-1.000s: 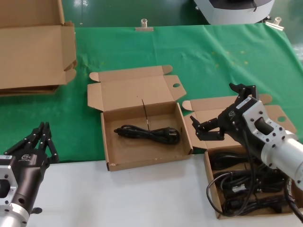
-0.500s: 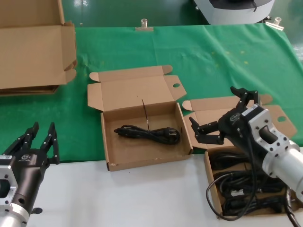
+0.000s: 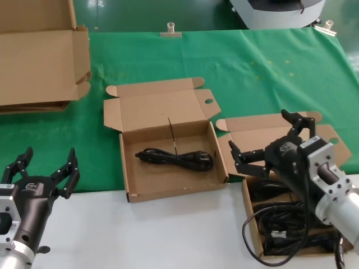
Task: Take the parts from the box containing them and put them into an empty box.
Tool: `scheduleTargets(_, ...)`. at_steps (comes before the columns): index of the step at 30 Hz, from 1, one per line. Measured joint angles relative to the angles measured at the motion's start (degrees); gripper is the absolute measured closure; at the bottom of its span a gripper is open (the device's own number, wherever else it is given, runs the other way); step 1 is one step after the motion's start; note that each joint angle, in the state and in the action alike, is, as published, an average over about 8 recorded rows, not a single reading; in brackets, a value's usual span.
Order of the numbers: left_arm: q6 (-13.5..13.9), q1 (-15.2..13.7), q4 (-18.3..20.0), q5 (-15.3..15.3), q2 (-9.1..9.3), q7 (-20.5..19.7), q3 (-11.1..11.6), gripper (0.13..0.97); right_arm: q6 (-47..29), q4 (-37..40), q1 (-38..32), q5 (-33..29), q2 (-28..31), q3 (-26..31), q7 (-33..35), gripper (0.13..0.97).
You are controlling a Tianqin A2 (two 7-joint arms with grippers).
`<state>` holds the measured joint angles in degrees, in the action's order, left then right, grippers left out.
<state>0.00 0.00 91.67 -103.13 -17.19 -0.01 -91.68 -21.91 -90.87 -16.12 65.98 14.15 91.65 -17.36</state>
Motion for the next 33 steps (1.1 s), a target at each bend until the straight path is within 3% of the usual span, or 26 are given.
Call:
scheduleTargets(14,0.00,0.00,0.00,0.00,0.00,0.02,0.00,0.330,6.18,-0.23,4.55,10.49,0.86,0.01,4.90,0.129)
scheduleTargets(23,0.00,0.00,0.00,0.00,0.00,0.01,0.00,0.202,10.16,-0.37,7.49,17.24,1.41,0.01,8.05,0.129)
scheduleTargets(33,0.00,0.00,0.00,0.00,0.00,0.01,0.00,0.154,14.59,-0.54,10.74,24.74,2.03,0.02,11.56,0.129)
